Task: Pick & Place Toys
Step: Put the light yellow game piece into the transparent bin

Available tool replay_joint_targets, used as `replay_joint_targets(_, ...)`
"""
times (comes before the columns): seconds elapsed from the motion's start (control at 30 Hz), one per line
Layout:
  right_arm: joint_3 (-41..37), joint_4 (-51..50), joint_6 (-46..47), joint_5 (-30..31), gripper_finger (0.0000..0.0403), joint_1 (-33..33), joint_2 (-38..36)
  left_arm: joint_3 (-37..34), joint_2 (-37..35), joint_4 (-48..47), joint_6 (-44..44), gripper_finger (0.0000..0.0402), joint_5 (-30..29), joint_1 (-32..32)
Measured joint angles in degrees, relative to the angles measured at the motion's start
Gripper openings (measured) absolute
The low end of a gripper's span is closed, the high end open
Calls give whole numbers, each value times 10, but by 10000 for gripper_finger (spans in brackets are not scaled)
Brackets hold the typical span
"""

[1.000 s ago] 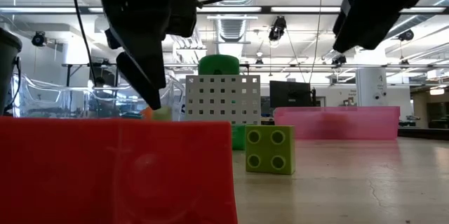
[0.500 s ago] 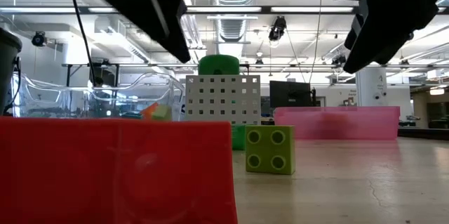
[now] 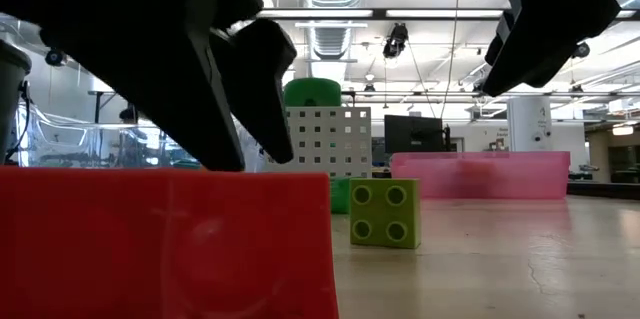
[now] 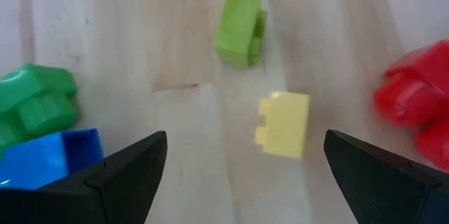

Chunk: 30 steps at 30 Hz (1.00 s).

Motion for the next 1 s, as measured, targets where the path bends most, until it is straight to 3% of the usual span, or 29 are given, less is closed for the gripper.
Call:
replay_joint_targets(0.23, 0, 0, -4, 0, 8, 0, 0, -4, 3, 42, -2, 385, 53, 0)
replay_joint_targets(0.4, 0, 0, -5, 1, 8, 0, 0, -4, 3, 53, -24, 385, 54, 0)
replay_joint_targets(0.83, 0, 0, -10, 4, 8, 0, 0, -49, 3, 107, 20, 384, 46, -3)
replay_joint_targets(1.0, 0, 0, -19, 4, 8, 0, 0, -67, 3, 144, 13, 363, 31, -3)
